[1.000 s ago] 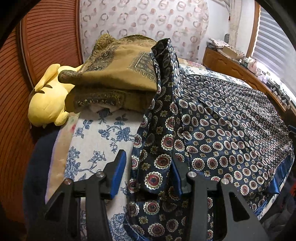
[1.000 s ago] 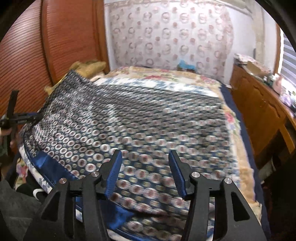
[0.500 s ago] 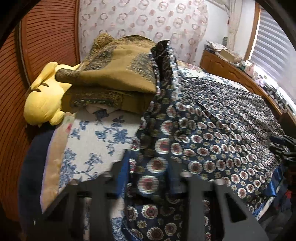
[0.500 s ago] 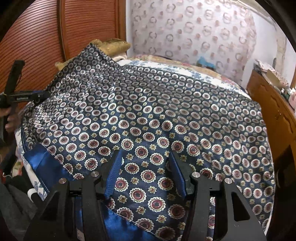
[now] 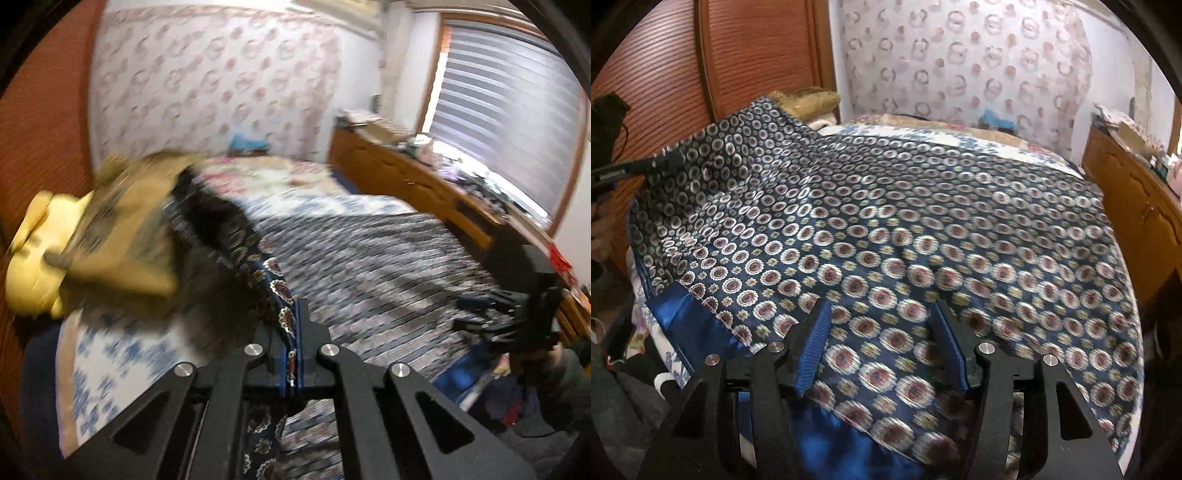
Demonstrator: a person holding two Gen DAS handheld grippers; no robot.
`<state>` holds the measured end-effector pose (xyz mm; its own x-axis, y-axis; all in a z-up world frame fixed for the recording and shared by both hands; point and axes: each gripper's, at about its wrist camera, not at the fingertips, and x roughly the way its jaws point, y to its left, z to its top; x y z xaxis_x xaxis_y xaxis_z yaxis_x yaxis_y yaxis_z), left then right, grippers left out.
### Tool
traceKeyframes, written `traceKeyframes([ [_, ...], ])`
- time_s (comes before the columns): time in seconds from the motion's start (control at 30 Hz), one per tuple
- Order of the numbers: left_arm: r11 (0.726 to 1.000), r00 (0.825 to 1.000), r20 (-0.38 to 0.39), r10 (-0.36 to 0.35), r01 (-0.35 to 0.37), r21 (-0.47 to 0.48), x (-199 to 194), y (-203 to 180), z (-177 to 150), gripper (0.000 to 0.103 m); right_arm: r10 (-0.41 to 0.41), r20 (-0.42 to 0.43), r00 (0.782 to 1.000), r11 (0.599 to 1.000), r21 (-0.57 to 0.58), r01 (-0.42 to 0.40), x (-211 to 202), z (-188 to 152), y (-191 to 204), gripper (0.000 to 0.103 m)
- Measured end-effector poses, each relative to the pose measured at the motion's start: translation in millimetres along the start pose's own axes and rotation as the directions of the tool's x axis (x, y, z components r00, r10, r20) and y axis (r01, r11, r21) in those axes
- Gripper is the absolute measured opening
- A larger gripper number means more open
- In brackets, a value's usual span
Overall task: Fold small clothes
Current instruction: 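Lift the shirt hem with the right gripper and fold it toward the collar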
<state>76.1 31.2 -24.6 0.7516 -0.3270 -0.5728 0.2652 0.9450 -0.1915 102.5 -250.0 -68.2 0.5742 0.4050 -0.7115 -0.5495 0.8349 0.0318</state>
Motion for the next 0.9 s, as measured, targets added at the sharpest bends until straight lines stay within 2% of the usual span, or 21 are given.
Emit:
traceKeyframes([
  [0.2, 0.986, 0.992, -0.022, -0.121, 0.123, 0.116, 27, -67, 48, 0.0, -0.043, 0.041, 0.998, 0.998, 0.055, 0.041, -33, -16, -33, 0.057],
  [0.47, 0.929, 0.967, -0.1, -0.233, 0.252, 0.271, 65, -173, 82, 0.0, -0.111, 0.073, 0.991, 0.986, 0.13, 0.101, -74, -42, -70, 0.057],
  [0.53, 0.91, 0.96, -0.126, -0.251, 0.278, 0.308, 76, -198, 86, 0.0, -0.128, 0.083, 0.988, 0.982, 0.149, 0.115, -84, -47, -78, 0.057],
  [0.73, 0.88, 0.943, -0.185, -0.277, 0.326, 0.345, 109, -250, 94, 0.0, -0.154, 0.093, 0.984, 0.97, 0.206, 0.132, -100, -60, -101, 0.057],
  [0.9, 0.875, 0.937, -0.204, -0.284, 0.34, 0.345, 120, -270, 99, 0.0, -0.165, 0.09, 0.982, 0.964, 0.224, 0.142, -109, -68, -110, 0.057],
])
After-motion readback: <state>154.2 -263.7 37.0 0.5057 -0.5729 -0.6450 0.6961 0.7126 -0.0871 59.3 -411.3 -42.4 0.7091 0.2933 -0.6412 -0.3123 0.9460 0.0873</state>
